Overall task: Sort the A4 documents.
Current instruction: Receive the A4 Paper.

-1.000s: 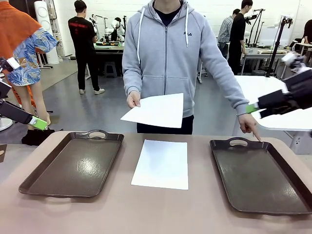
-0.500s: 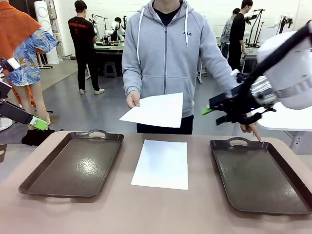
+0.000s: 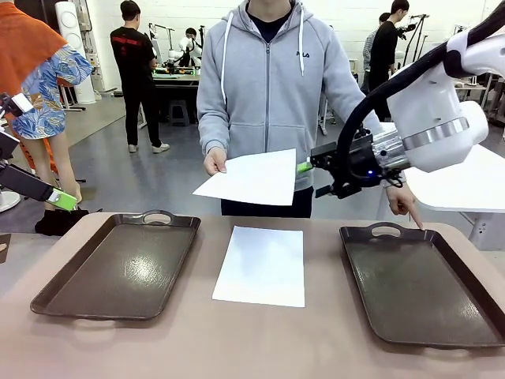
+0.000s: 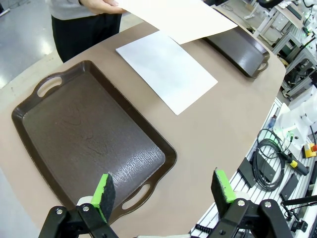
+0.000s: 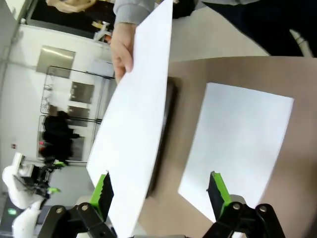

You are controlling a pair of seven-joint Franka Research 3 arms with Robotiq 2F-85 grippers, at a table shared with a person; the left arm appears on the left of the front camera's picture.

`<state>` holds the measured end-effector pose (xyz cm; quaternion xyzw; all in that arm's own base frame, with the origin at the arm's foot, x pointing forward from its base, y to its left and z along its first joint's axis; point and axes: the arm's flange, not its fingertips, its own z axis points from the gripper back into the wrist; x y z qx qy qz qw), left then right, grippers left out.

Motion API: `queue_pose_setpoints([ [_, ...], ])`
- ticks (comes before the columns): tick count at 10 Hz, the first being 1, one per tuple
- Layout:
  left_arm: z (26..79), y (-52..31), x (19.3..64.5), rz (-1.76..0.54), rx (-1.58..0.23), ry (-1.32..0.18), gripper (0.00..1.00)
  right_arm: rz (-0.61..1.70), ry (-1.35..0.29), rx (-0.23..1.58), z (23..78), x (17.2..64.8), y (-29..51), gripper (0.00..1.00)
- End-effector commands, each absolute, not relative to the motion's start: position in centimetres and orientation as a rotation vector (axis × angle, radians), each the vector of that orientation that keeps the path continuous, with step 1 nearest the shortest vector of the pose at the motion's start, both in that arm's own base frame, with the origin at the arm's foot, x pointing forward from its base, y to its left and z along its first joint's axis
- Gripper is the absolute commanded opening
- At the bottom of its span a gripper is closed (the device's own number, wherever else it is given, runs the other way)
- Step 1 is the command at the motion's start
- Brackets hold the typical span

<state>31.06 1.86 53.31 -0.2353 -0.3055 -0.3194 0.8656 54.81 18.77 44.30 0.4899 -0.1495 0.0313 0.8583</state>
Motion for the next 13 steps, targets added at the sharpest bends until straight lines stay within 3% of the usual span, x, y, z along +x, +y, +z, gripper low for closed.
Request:
queue_pose_setpoints([
  [1, 53.2, 2.1, 31.2, -0.679, -0.508, -0.646, 1.0, -0.008, -0.259, 1.123, 43.2, 55.7, 20.5, 1.0],
  [13, 53.2, 2.1, 31.2, -0.679, -0.508, -0.646, 1.0, -0.123, -0.159, 1.316, 41.6, 55.7, 23.5, 1.0],
])
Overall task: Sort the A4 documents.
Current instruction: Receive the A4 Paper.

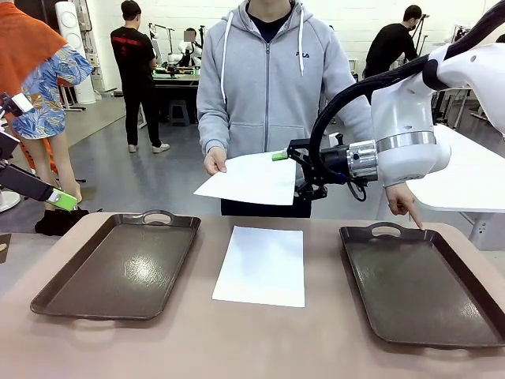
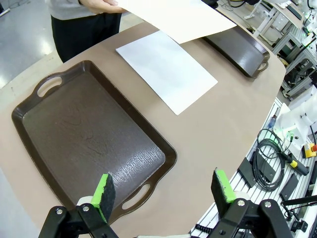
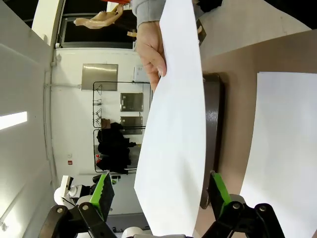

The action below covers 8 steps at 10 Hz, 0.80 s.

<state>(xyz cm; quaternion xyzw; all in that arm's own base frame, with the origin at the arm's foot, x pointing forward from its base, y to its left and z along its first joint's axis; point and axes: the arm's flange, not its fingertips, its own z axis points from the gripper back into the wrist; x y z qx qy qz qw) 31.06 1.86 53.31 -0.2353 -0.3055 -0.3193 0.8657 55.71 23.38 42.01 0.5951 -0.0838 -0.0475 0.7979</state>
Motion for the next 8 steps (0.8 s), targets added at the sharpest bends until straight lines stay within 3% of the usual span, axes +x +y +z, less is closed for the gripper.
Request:
queue_pose_setpoints([
  [1, 53.18, 2.07, 31.18, -0.679, -0.508, -0.646, 1.0, -0.13, -0.15, 1.307, 41.16, 55.7, 23.65, 1.0],
  [3, 53.18, 2.07, 31.18, -0.679, -0.508, -0.646, 1.0, -0.14, -0.14, 1.313, 40.66, 55.82, 23.73, 0.97],
  [8, 53.18, 2.07, 31.18, -0.679, -0.508, -0.646, 1.0, -0.143, -0.174, 1.323, 40.99, 55.79, 23.01, 0.5],
])
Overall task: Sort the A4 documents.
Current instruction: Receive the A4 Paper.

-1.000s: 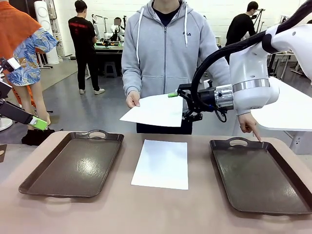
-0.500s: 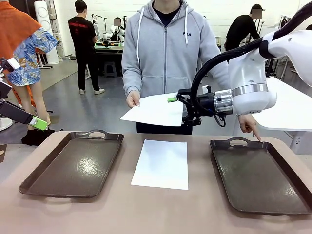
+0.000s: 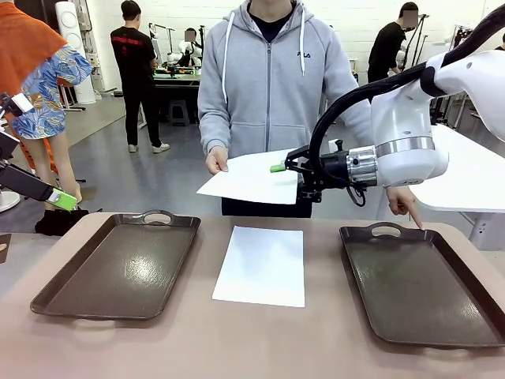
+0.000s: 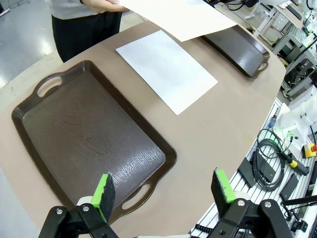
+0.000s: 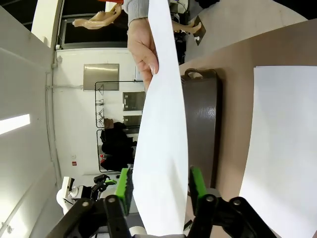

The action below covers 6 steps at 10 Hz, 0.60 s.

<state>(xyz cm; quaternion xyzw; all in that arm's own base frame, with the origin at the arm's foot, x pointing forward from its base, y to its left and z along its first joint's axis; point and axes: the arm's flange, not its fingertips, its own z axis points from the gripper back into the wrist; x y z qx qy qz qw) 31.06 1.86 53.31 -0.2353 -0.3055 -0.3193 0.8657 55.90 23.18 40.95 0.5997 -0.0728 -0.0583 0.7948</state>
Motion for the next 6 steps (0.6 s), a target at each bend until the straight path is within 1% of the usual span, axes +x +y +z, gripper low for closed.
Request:
queue_pose_setpoints([
  [1, 53.18, 2.07, 31.18, -0.679, -0.508, -0.646, 1.0, -0.144, -0.181, 1.322, 41.08, 55.81, 22.78, 0.38],
  [2, 53.18, 2.07, 31.18, -0.679, -0.508, -0.646, 1.0, -0.149, -0.187, 1.324, 41.13, 55.89, 22.56, 0.3],
  [3, 53.18, 2.07, 31.18, -0.679, -0.508, -0.646, 1.0, -0.154, -0.189, 1.325, 41.15, 55.95, 22.38, 0.19],
  [5, 53.18, 2.07, 31.18, -0.679, -0.508, -0.646, 1.0, -0.16, -0.194, 1.322, 41.03, 56.08, 22.39, 0.0],
  [6, 53.18, 2.07, 31.18, -0.679, -0.508, -0.646, 1.0, -0.161, -0.192, 1.322, 40.94, 55.99, 22.43, 0.0],
])
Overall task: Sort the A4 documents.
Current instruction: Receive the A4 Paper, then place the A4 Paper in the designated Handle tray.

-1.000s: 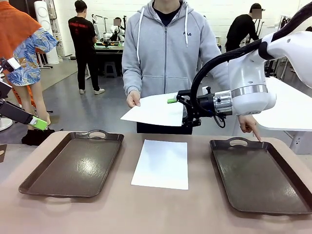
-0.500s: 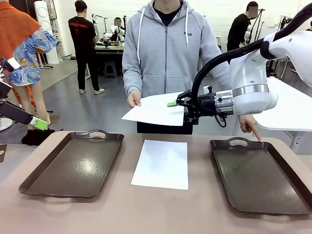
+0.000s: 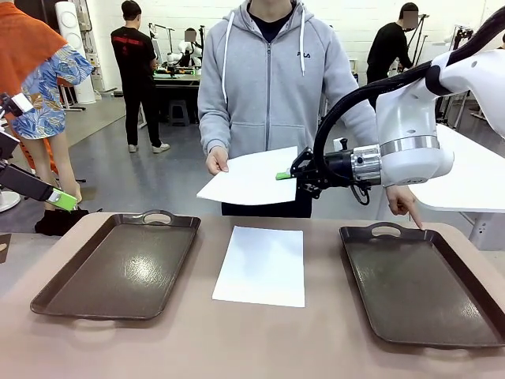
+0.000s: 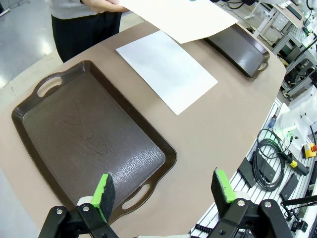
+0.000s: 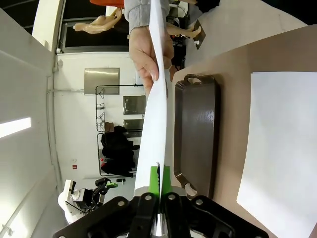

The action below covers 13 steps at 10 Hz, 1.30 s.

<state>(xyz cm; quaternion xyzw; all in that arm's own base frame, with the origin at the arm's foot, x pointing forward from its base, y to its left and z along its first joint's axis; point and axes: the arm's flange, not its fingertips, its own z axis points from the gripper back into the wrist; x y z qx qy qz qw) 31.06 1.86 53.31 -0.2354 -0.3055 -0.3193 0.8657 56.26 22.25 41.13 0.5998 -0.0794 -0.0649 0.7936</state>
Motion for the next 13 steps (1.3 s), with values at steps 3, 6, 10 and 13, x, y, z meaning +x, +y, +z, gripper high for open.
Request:
queue_pose_setpoints([
  [3, 53.18, 2.07, 31.18, -0.679, -0.508, -0.646, 1.0, -0.152, -0.188, 1.316, 41.01, 55.82, 22.48, 0.0],
  [6, 53.18, 2.07, 31.18, -0.679, -0.508, -0.646, 1.0, -0.135, -0.17, 1.291, 41.17, 56.2, 22.37, 0.0],
  [10, 53.18, 2.07, 31.18, -0.679, -0.508, -0.646, 1.0, -0.135, -0.17, 1.291, 41.17, 56.2, 22.37, 0.0],
  [13, 53.18, 2.07, 31.18, -0.679, -0.508, -0.646, 1.0, -0.135, -0.17, 1.291, 41.17, 56.2, 22.37, 0.0],
])
